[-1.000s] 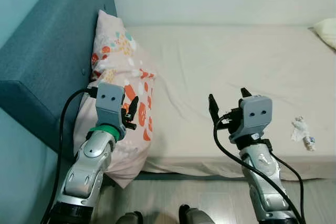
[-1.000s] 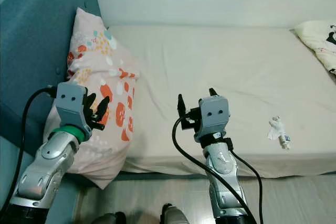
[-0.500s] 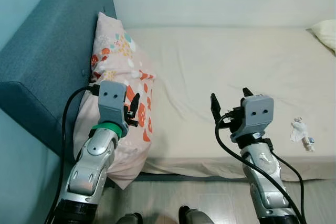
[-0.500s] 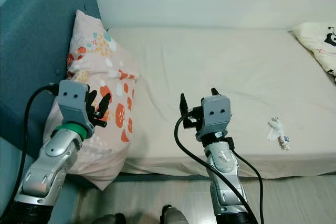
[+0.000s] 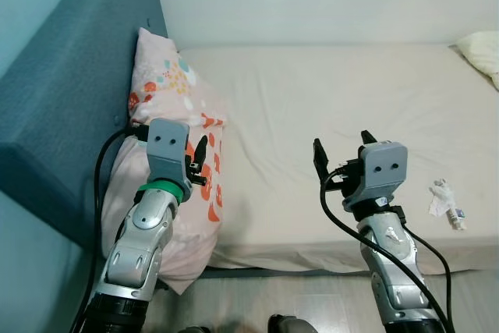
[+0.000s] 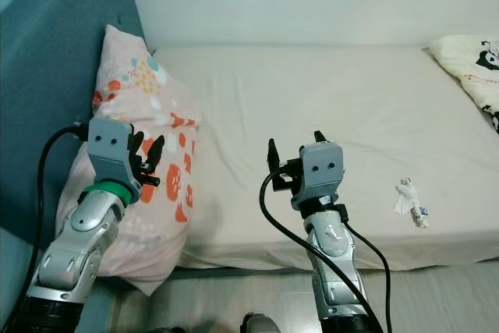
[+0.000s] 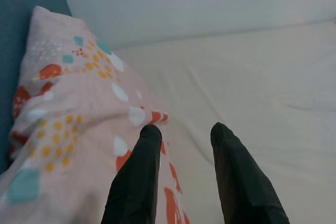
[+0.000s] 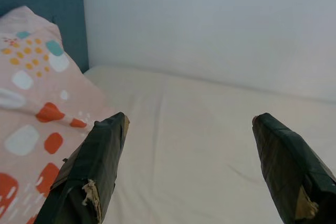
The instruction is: Clean up the room
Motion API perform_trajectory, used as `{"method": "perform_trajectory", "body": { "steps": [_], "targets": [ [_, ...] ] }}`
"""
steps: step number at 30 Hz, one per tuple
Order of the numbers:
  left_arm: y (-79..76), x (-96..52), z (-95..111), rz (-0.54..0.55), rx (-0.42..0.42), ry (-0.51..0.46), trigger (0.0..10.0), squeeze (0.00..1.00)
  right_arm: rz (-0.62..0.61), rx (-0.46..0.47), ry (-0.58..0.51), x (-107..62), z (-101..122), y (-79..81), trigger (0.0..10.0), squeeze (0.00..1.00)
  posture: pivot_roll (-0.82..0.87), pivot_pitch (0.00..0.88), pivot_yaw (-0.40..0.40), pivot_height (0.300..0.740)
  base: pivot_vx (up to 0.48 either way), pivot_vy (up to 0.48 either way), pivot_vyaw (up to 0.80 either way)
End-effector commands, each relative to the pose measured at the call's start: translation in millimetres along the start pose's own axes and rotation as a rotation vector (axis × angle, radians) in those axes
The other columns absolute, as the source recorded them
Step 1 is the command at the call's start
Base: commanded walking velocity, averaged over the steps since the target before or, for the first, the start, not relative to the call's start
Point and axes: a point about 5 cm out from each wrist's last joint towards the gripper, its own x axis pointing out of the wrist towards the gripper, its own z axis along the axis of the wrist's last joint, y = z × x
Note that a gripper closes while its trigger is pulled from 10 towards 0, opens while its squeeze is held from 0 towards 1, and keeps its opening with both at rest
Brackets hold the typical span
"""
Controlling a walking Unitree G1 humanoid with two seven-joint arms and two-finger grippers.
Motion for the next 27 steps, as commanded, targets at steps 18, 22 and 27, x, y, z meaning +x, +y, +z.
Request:
{"method": "perform_trajectory", "body": {
  "steps": [18, 22, 27],
  "targets": [
    [2.2, 0.6, -2.9, 0.014, 0.016, 0.007, 10.0, 0.0, 0.002, 0.009, 0.011, -1.2, -4.2, 1.1, 10.0, 0.0, -0.03, 0.061, 0.042, 0.74, 0.286, 0.0, 0.0],
    [0.8, 0.2, -0.8, 0.004, 0.008, -0.006, 10.0, 0.0, 0.0, 0.013, 0.012, -1.4, -4.7, 1.3, 10.0, 0.0, -0.03, 0.062, 0.045, 0.74, 0.0, 0.0, 0.0],
    [0.8, 0.1, 0.0, -0.002, 0.019, -0.01, 10.0, 0.0, 0.0, 0.016, 0.013, -1.7, -5.3, 1.5, 10.0, 0.0, -0.03, 0.062, 0.048, 0.74, 0.0, 0.0, 0.0]
  ]
}}
